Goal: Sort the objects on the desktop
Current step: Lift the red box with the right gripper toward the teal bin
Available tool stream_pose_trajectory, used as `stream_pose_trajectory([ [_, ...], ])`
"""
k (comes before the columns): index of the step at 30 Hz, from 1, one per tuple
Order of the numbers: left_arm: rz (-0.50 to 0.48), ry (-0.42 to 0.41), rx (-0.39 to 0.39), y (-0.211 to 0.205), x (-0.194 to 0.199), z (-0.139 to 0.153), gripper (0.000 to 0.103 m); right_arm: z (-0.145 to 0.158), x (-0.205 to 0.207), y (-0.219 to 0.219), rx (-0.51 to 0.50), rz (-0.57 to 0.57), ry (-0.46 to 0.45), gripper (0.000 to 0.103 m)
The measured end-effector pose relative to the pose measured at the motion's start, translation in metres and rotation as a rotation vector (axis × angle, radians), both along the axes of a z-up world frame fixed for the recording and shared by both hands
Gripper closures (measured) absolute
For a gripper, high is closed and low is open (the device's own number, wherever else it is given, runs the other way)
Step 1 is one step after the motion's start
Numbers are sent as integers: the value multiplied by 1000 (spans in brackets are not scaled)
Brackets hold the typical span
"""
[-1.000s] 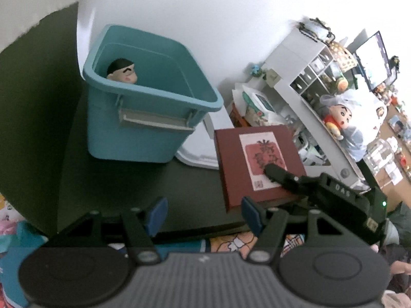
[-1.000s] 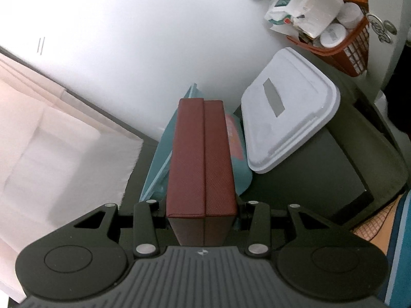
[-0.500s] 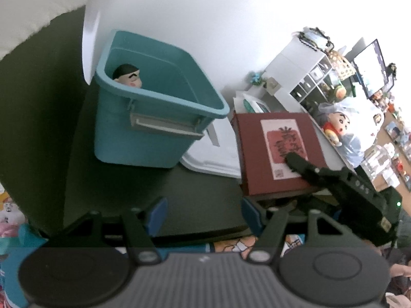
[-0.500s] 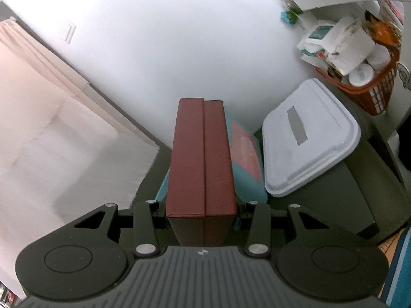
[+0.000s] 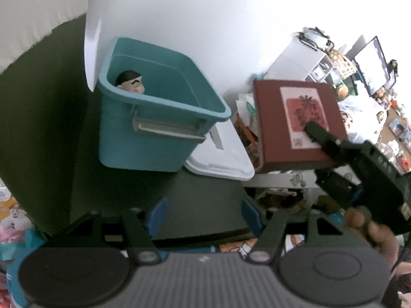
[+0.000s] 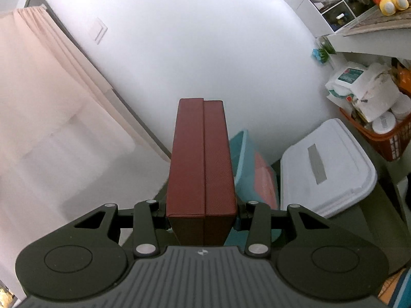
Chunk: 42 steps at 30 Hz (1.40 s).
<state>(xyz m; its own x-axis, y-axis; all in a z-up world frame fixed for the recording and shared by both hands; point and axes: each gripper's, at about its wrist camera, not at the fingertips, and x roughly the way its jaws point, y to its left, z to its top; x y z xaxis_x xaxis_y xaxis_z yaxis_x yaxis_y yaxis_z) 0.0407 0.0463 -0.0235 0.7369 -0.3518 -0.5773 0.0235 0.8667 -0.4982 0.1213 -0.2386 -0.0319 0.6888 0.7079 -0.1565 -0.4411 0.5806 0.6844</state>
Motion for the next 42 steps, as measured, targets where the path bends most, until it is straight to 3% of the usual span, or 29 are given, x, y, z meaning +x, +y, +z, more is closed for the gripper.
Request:
stream_pose_trajectory([
  [18,44,27,23,11,12,-17,36,26,37,22,-13,-25,-28,59],
  [25,78,45,26,22,19,-27,36,36,47,53,-136,-49,-112,59],
  [30,80,65,23,26,22,-37,36,21,50,62,-214,-47,-143,59],
  [33,81,91,-32,30,26,-42,36,14,54,65,-229,-52,-159,59],
  [42,89,98,-9,30,32,-45,36,12,57,72,-264,-40,-241,59],
])
